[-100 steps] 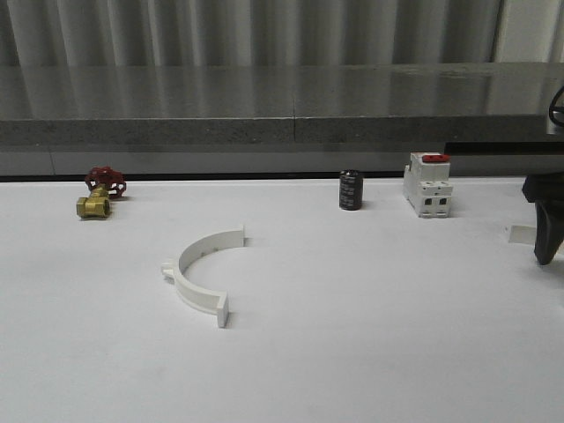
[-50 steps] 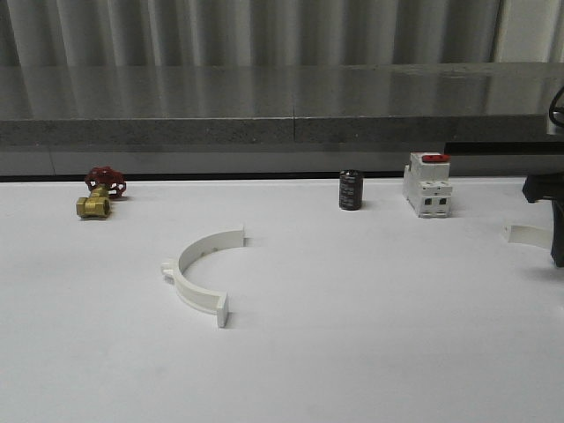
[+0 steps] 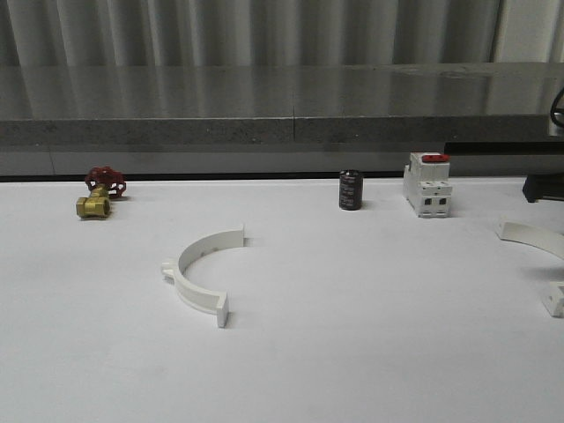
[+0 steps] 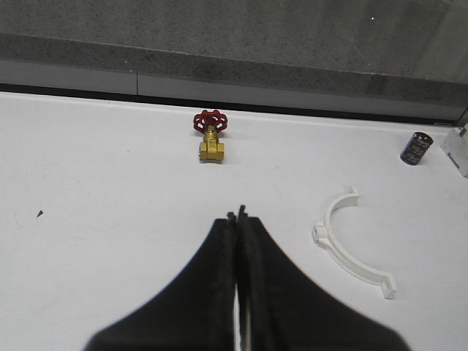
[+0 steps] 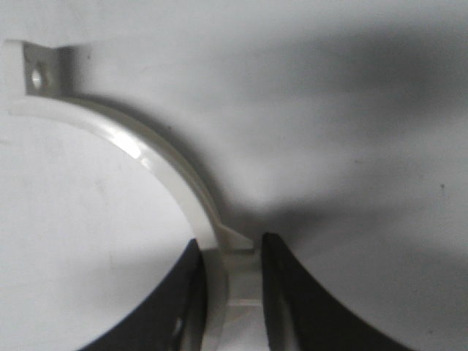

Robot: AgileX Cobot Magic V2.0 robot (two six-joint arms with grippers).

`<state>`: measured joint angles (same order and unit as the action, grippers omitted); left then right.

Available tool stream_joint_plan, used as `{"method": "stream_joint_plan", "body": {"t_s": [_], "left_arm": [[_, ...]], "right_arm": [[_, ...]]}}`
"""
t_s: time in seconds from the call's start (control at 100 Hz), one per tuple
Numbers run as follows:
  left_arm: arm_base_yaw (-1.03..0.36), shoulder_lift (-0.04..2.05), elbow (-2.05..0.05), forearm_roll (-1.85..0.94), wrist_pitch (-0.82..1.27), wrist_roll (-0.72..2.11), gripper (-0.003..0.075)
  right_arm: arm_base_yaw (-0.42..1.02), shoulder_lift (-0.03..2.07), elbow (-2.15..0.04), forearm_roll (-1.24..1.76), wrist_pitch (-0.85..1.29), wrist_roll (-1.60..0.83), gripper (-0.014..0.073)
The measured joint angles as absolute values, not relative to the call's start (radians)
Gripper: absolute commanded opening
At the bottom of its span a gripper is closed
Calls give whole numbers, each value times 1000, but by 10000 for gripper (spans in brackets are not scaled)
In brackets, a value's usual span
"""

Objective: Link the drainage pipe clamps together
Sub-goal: 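Lower the right gripper and grasp the other white clamp half, then carry the clamp half toward the placed half, aligning the open ends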

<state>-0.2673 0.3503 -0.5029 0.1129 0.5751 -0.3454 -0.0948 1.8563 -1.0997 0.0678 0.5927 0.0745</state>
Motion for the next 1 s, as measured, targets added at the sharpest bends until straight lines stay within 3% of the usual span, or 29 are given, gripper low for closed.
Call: {"method": "stream_joint_plan", "body": {"t_s": [0.43, 1.0], "left_arm": [[-267, 350, -503, 113, 575, -345, -20], [-267, 350, -503, 113, 575, -345, -20]], "right_arm": [[-76, 1856, -1153, 68, 653, 89, 142], [304, 1847, -1234, 64, 695, 363, 142]]}}
